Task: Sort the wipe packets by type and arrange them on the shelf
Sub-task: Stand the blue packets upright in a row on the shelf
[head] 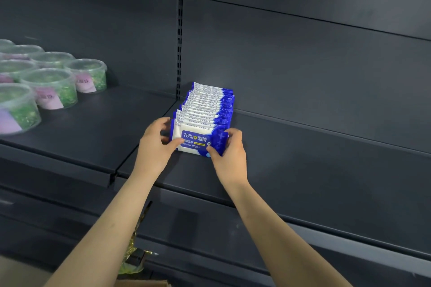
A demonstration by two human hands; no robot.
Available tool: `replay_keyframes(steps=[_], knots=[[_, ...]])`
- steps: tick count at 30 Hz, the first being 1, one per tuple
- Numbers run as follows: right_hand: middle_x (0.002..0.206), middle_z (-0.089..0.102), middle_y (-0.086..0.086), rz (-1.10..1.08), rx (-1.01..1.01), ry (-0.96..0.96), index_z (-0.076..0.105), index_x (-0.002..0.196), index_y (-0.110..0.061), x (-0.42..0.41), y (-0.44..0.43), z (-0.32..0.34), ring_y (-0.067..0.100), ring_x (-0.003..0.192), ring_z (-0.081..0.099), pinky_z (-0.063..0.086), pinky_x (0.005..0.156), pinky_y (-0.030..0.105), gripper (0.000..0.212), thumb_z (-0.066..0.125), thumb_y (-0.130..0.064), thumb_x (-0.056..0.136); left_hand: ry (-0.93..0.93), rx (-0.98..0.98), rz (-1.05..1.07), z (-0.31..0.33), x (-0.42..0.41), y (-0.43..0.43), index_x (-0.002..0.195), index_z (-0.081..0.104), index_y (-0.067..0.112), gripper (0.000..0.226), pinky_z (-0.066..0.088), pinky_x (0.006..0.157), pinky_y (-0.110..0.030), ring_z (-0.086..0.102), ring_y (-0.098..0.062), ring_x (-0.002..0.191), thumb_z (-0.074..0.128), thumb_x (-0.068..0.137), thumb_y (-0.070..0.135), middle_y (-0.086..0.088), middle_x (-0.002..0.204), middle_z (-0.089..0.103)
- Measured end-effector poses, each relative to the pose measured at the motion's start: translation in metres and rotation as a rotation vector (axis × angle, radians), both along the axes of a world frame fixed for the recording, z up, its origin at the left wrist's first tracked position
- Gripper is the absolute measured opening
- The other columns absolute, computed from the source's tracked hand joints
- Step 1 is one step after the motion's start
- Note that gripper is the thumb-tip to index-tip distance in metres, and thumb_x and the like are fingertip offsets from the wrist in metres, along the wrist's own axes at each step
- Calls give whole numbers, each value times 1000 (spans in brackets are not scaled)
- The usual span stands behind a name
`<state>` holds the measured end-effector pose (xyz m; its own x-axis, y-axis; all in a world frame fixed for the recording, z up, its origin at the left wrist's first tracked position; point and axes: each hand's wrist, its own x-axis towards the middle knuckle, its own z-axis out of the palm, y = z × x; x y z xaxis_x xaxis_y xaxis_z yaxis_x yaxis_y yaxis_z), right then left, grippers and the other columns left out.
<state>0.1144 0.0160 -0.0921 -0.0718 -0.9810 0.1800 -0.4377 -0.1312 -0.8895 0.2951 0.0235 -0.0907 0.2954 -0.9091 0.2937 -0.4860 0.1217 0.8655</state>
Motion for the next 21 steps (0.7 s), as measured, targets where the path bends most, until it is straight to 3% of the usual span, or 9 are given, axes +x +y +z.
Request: replay_keyframes(steps=[5, 9, 12, 15, 17, 18, 21], knots=[[114, 59, 0, 16, 68, -60, 44, 119, -25, -14, 11, 7, 9, 93, 60, 46, 71, 14, 55, 81, -20, 80, 89, 42, 40, 3, -5, 10, 138, 46, 16, 62, 42, 64, -8, 60, -10, 99, 76, 84, 16, -4, 139, 50], [124, 55, -4, -13, 56, -195, 46, 122, -27, -39, 33, 22, 13, 111, 57, 49, 92, 26, 52, 80, -28, 82, 137, 8, 113, 9, -20, 33, 140, 45, 18, 63, 45, 79, -17, 54, -14, 114, 75, 85, 17, -5, 145, 38], [127, 58, -6, -72, 32, -310, 52, 127, -25, -64, 51, 38, 13, 118, 57, 49, 102, 35, 44, 72, -34, 89, 143, -61, 130, 23, -43, 51, 135, 49, 19, 52, 45, 86, -20, 52, -11, 112, 72, 88, 18, -1, 140, 40], [127, 61, -8, -119, -17, -407, 56, 127, -26, -103, 75, 61, 3, 115, 58, 48, 97, 24, 35, 66, -34, 94, 174, -117, 68, 42, -80, 64, 130, 53, 24, 42, 46, 95, -23, 53, -9, 113, 68, 91, 21, 8, 132, 46], [126, 62, -9, -161, -60, -459, 58, 127, -25, -138, 94, 75, -8, 106, 56, 44, 85, 11, 32, 61, -34, 97, 212, -127, -10, 57, -115, 73, 131, 54, 25, 40, 43, 89, -11, 54, -8, 114, 65, 93, 24, 14, 132, 49], [125, 61, -11, -182, -78, -480, 58, 127, -25, -158, 106, 81, -12, 104, 55, 43, 85, 11, 31, 60, -34, 98, 224, -130, -48, 63, -134, 79, 131, 53, 25, 39, 42, 86, -10, 54, -7, 114, 64, 94, 25, 14, 134, 51], [118, 58, -22, -271, -117, -515, 57, 131, -27, -218, 147, 96, -12, 107, 54, 44, 104, 25, 32, 57, -35, 100, 257, -141, -158, 81, -198, 101, 132, 53, 27, 39, 43, 94, -21, 54, -6, 116, 63, 94, 28, 14, 135, 53]])
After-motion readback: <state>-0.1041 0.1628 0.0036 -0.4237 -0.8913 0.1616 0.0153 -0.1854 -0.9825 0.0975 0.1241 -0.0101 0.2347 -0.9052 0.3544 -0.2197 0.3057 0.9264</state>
